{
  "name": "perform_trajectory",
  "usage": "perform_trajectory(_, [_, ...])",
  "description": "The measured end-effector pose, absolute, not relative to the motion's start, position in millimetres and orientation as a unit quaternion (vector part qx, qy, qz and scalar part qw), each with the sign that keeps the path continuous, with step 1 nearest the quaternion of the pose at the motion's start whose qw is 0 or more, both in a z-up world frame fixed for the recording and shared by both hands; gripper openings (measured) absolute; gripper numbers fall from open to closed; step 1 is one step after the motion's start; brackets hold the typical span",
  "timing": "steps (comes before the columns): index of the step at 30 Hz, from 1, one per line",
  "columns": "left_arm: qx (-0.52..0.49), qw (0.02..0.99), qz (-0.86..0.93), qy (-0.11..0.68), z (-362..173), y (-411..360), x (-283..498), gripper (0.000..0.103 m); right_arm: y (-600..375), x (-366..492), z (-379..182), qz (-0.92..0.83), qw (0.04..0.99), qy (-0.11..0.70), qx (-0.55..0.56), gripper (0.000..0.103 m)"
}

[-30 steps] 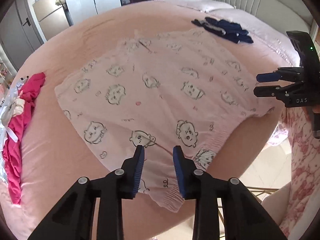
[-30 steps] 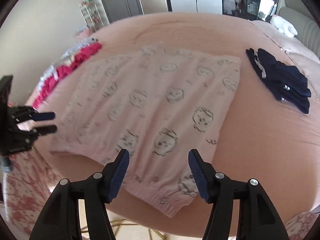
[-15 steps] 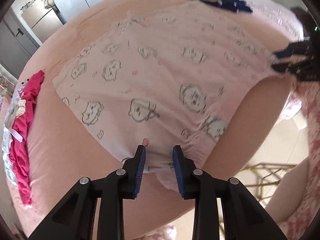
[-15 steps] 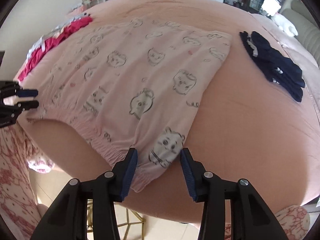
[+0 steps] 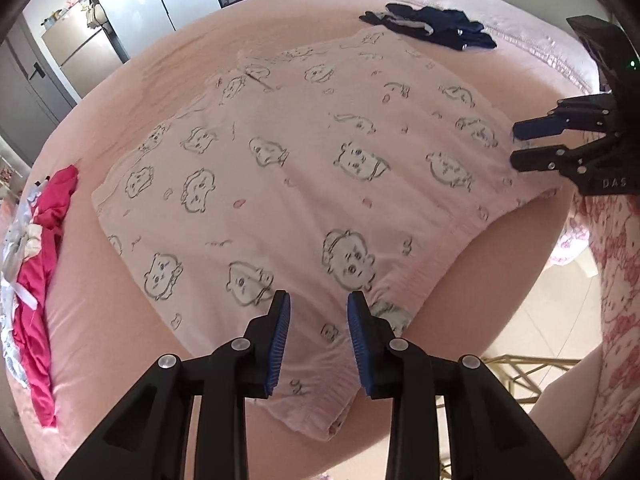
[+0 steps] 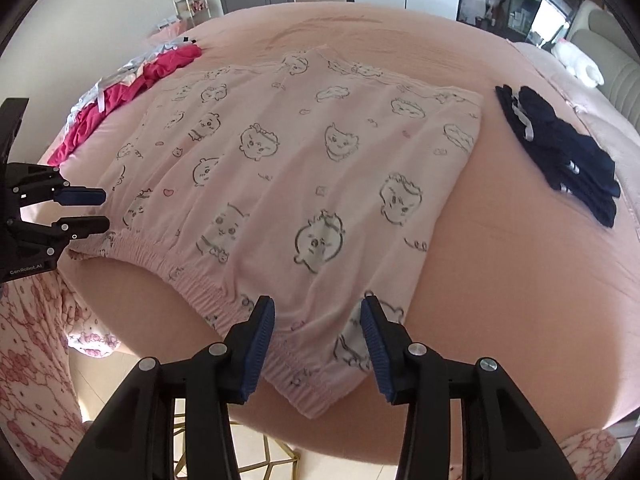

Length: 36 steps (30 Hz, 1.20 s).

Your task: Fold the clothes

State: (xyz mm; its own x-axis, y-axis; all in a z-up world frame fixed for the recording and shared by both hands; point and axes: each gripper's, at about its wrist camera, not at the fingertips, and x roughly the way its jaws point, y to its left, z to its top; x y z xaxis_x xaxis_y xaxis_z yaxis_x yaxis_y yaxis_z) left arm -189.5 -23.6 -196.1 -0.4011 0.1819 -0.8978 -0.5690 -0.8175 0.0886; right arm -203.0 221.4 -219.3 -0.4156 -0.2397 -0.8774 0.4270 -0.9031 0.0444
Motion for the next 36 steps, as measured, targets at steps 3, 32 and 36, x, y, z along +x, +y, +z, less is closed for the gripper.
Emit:
perform_trajectory(3, [-0.496, 0.265, 0.809, 0.17, -195, -11, -205, 0.028, 214, -221, -218, -0.834, 0.211, 0.097, 0.5, 0.044])
perform_trajectory(32, [-0.46, 0.241, 0.831, 0.201, -226, 33, -257, 0.049, 231, -309, -238, -0.844, 0.17, 0.154, 0.485, 0.045])
perform_trajectory(36, [-0.455, 0.202, 0.844, 0.199, -227, 27, -268, 0.079, 245, -338, -251, -0.846, 0.142, 0.145, 0.493, 0.068])
